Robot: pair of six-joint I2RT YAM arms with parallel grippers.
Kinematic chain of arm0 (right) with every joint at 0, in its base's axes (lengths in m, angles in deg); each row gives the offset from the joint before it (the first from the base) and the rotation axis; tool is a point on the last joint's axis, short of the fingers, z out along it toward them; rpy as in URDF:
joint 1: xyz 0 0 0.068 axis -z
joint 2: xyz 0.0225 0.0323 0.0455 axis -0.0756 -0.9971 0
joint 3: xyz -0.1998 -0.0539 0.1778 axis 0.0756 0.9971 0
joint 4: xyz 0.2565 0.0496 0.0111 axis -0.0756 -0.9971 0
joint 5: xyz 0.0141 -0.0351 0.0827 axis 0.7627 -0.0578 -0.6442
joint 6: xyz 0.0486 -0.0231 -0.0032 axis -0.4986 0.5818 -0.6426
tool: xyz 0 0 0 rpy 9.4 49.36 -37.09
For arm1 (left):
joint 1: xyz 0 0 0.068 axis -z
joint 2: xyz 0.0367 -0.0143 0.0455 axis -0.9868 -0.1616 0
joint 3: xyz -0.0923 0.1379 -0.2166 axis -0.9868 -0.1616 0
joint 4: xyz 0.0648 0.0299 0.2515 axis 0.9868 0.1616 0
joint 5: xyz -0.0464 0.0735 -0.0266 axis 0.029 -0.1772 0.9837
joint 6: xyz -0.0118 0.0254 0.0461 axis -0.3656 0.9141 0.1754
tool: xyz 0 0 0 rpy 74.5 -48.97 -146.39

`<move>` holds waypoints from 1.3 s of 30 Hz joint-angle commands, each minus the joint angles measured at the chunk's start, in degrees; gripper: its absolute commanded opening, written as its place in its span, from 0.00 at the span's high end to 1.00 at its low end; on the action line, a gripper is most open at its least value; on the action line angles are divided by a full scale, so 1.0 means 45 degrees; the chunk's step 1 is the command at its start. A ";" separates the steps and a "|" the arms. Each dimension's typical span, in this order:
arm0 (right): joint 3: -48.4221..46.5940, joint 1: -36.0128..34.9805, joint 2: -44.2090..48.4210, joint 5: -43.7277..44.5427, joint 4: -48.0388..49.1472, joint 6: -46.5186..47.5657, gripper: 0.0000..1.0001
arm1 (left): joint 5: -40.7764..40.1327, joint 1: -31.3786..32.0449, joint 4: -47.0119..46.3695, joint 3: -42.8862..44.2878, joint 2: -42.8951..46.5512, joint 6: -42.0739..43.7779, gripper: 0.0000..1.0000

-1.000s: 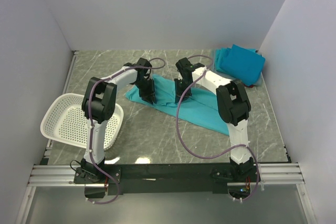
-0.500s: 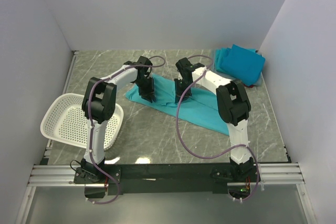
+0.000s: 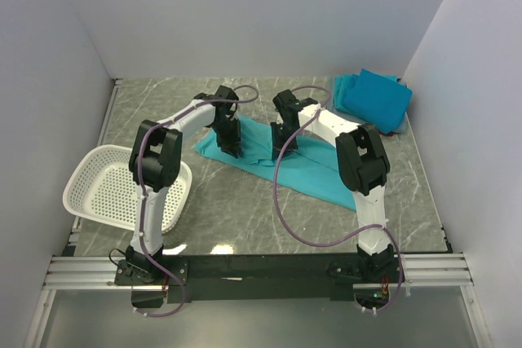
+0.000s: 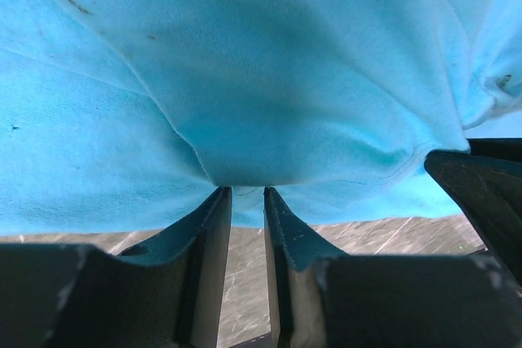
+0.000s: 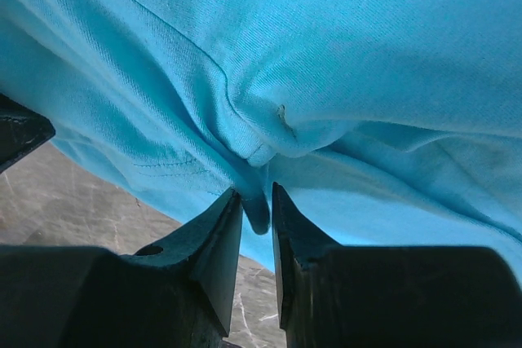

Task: Fold and stack the t-shirts
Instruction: Fold the tshirt

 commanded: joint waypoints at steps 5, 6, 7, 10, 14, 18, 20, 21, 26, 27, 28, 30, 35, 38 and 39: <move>-0.0145 -0.0108 -0.0299 -0.0184 0.0027 0.0130 0.72 | -0.0646 0.0210 0.0777 0.0777 -0.0447 0.0094 0.71; -0.0164 -0.0089 -0.0299 -0.0184 0.0027 0.0130 0.72 | -0.0764 0.0230 0.0855 0.0797 -0.0447 0.0114 0.71; -0.0125 -0.0089 -0.0318 -0.0184 0.0047 0.0130 0.72 | -0.0842 0.0269 0.0836 0.0797 -0.0428 0.0114 0.71; -0.0086 -0.0108 -0.0279 -0.0184 0.0066 0.0111 0.72 | -0.0687 0.0308 0.0816 0.0855 -0.0505 0.0192 0.72; -0.0144 -0.0108 -0.0299 -0.0185 0.0066 0.0091 0.73 | -0.0609 0.0386 0.0700 0.0875 -0.0564 0.0270 0.76; -0.0184 -0.0147 -0.0279 -0.0204 0.0047 0.0091 0.74 | -0.0355 0.0386 0.0544 0.0817 -0.0603 0.0309 0.80; -0.0222 -0.0147 -0.0299 -0.0223 0.0028 0.0072 0.75 | -0.0315 0.0406 0.0524 0.0778 -0.0623 0.0329 0.82; -0.0223 -0.0167 -0.0279 -0.0223 0.0047 0.0071 0.76 | -0.0296 0.0406 0.0504 0.0758 -0.0642 0.0329 0.84; -0.0281 -0.0186 -0.0260 -0.0224 -0.0031 0.0091 0.85 | -0.0646 0.0406 0.0601 0.0719 -0.0467 0.0251 1.00; -0.0301 -0.0187 -0.0221 -0.0185 -0.0089 0.0110 0.88 | -0.0764 0.0406 0.0602 0.0642 -0.0351 0.0212 1.00; -0.0281 -0.0167 -0.0105 -0.0165 -0.0109 0.0072 0.89 | -0.1016 0.0387 0.0563 0.0583 -0.0079 0.0154 1.00; -0.0223 -0.0186 0.0033 -0.0126 -0.0148 0.0052 0.90 | -0.1232 0.0386 0.0523 0.0369 0.0254 0.0056 1.00; 0.0050 -0.0187 0.0463 -0.0165 -0.0207 -0.0007 0.90 | -0.2072 0.0367 0.0601 -0.0062 0.1426 -0.0217 1.00; 0.0207 -0.0245 0.0638 -0.0204 -0.0207 -0.0026 0.90 | -0.2443 0.0308 0.0679 -0.0374 0.2012 -0.0393 1.00; 0.0226 -0.0245 0.0677 -0.0223 -0.0226 -0.0026 0.90 | -0.2483 0.0250 0.0699 -0.0549 0.2207 -0.0432 1.00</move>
